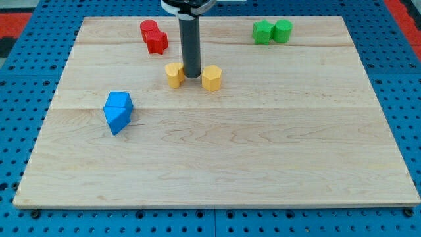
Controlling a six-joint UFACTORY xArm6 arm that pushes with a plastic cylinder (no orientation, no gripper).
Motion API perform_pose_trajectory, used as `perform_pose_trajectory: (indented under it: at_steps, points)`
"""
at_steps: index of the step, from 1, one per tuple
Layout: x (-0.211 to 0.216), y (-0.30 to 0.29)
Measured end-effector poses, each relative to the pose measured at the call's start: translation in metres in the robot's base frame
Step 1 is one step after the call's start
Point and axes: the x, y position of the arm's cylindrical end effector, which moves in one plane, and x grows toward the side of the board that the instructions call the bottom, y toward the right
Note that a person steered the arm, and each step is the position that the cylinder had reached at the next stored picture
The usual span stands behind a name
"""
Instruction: Point your arm at yellow hexagon
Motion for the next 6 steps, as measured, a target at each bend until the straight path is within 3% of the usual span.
perform_pose_trajectory:
  at_steps: [3, 4, 5, 6]
  points:
    - [0.017, -0.091]
    - [-0.005, -0.094]
    - [-0.048, -0.071]
    - [-0.045, 0.008]
